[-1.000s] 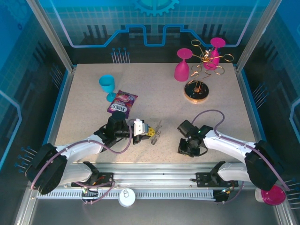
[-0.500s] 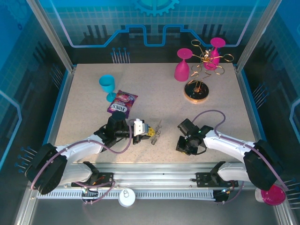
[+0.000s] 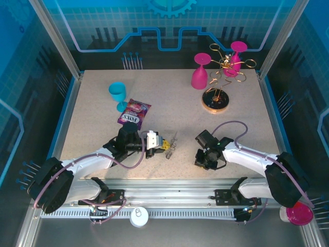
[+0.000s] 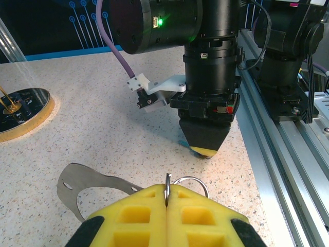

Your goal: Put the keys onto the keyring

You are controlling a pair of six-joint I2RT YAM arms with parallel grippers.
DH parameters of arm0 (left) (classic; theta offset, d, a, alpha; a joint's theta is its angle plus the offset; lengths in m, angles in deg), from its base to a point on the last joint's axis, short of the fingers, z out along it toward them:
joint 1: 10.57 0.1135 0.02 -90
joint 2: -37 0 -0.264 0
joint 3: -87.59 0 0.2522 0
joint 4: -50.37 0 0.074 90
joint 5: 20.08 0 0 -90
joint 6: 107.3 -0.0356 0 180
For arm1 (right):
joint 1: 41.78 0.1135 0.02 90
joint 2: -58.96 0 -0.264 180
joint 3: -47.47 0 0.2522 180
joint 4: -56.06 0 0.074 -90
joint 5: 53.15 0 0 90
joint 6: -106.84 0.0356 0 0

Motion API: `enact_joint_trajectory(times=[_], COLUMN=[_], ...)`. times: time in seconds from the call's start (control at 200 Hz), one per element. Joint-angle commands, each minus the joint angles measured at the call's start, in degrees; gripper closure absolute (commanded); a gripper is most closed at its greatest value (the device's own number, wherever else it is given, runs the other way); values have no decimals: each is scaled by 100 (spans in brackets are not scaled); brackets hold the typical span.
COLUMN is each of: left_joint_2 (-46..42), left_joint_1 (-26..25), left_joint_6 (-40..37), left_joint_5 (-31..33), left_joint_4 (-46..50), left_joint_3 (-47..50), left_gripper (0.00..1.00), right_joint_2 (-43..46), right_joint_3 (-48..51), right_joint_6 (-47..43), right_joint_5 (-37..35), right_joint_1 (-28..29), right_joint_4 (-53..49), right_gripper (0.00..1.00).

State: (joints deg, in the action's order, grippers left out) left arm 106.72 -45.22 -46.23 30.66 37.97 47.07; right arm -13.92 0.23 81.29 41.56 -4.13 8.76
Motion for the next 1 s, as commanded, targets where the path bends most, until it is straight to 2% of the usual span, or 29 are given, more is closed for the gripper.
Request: enact_joint_trajectory(times=[0.0,0.075,0.16,0.25,0.37,0.555,0.69,0.826,0.996], left_joint_2=[-45,-45,-42,-21,14,49,73,25,25], left_joint_1=[-23,-20,-21,-19,-18,-35,-79,-168,-274], left_joint_6=[-153,-163,-174,-177,-86,10,26,36,34], left_joint_5=[-184,-188,-185,-186,-207,-301,-326,-310,-266], left_joint_4=[31,40,49,41,-44,-141,-142,-160,-184], left_joint_3=[-18,-13,-14,-13,-14,-13,-15,-5,1], left_gripper=[100,100,100,100,100,100,100,100,100], right_joint_2=[-34,31,205,502,939,1265,1411,1457,1304], right_joint_3=[-64,-86,-137,-309,-690,-1156,-1220,-1251,-1409], right_joint_6=[-9,-41,-182,-735,-2522,-5595,-7111,-7788,-8089], right_joint_5=[-111,-119,-129,-176,-104,596,1120,1331,1654], right_joint_1=[-91,-91,-91,-54,127,478,632,679,680], right_joint_4=[-122,-193,-299,-425,-344,137,389,616,700], right_gripper=[92,100,100,100,100,100,100,100,100])
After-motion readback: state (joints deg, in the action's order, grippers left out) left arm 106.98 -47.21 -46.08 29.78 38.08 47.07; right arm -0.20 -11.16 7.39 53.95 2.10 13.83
